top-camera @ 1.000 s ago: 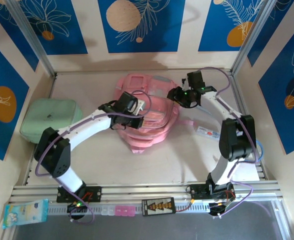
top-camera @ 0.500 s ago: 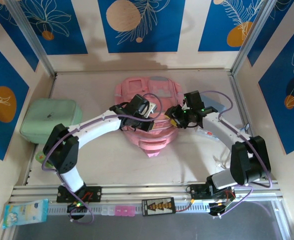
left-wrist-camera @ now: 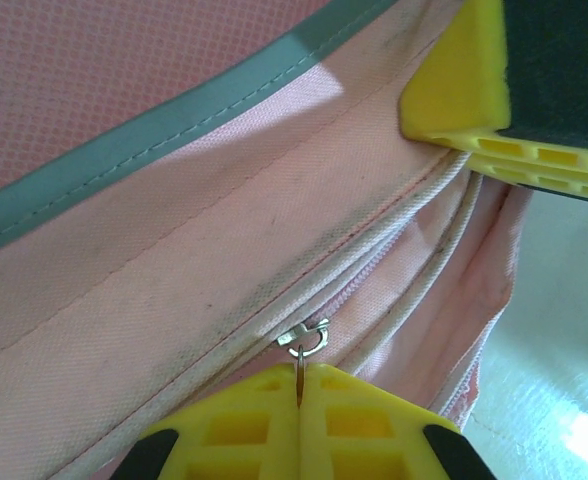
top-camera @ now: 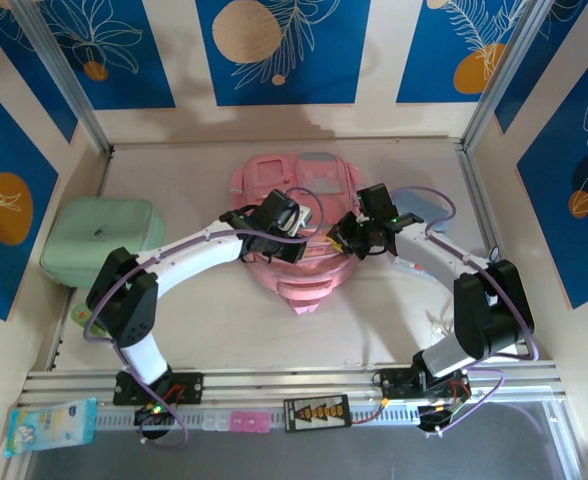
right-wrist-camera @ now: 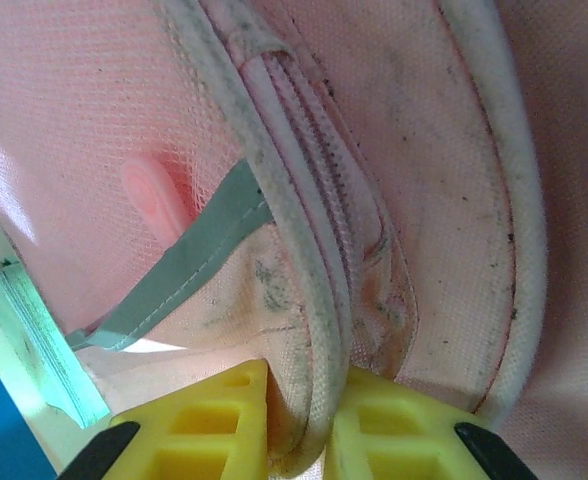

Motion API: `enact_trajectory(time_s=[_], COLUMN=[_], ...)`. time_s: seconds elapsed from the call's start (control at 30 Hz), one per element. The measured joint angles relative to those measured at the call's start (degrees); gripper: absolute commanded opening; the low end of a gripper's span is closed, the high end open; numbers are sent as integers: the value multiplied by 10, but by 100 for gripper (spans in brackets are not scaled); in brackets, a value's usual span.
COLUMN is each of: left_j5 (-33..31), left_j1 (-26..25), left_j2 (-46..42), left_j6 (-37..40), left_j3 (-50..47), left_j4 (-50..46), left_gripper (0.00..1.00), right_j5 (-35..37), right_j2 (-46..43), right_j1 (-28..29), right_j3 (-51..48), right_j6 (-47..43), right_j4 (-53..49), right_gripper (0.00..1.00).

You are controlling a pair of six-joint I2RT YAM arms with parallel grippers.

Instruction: Pack books, pencil case, and school supplies into a backpack

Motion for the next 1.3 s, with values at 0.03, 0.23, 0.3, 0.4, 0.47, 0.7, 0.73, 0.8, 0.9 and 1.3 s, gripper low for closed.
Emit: enact_trajectory(time_s=[0.03, 0.23, 0.3, 0.4, 0.47, 0.7, 0.73, 0.8, 0.9, 1.3], left_j5=[-5, -39, -52, -73, -83, -86, -85, -83, -73, -70], left_j1=[0, 3, 7, 13, 22, 83, 93, 106, 118, 147], left_j2=[0, -34, -52, -80, -97, -107, -104, -99, -90, -76], left_j6=[0, 0, 0, 3, 10, 61, 68, 80, 97, 112], left_j3=[-1, -47, -65, -93, -112, -137, -132, -127, -116, -83], left_j4=[-2, -2, -2, 3, 10, 22, 20, 20, 18, 14], left_gripper=[0, 0, 0, 0, 0, 0, 0, 0, 0, 51], right_j5=[6, 33, 40, 44, 44, 45, 46, 46, 47, 82], right_j2=[-5, -22, -22, -22, -22, -22, -22, -22, -21, -32], right_j1=[1, 2, 2, 3, 3, 3, 3, 3, 3, -8], right_j3=[0, 1, 1, 1, 1, 3, 5, 7, 11, 30], right_j6=[0, 1, 3, 4, 3, -8, -11, -14, -23, -117], right_j4=[0, -10, -14, -14, -14, -14, -14, -14, -16, -63], right_gripper=[14, 9, 9, 9, 9, 8, 8, 8, 8, 61])
